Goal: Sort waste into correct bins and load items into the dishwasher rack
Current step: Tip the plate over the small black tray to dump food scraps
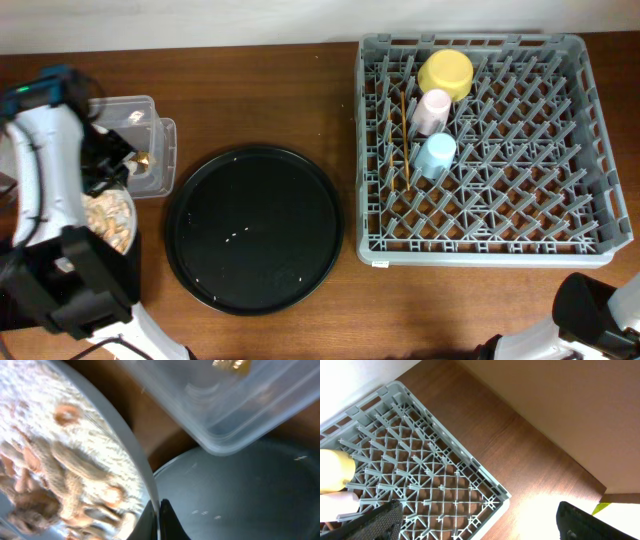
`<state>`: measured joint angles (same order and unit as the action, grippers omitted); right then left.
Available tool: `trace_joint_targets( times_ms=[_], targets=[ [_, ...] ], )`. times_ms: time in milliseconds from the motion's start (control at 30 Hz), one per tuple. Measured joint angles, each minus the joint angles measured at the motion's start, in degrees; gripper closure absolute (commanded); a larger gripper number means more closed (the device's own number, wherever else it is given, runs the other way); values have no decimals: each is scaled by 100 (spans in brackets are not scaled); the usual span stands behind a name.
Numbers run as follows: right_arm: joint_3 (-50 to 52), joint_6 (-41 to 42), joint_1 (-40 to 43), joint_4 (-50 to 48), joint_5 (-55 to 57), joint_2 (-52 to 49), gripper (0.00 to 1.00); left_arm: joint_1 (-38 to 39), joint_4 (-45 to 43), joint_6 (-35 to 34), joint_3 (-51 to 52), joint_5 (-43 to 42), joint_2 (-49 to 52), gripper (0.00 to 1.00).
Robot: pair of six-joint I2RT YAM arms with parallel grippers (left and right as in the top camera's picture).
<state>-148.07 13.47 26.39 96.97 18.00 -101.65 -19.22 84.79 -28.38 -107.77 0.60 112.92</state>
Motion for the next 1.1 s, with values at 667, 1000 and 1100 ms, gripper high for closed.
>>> trace_joint_targets(
  times_ms=[667,1000,1100],
  targets=[
    [0,2,0,0,0,0,1,-3724,144,2332,304,-4826,-2,100],
    [0,0,0,0,0,0,2,-4321,195,3355,1029,-6304,0,100],
    [0,0,0,0,0,0,2,-4345,612,3449,1040,-6452,0,100]
  ],
)
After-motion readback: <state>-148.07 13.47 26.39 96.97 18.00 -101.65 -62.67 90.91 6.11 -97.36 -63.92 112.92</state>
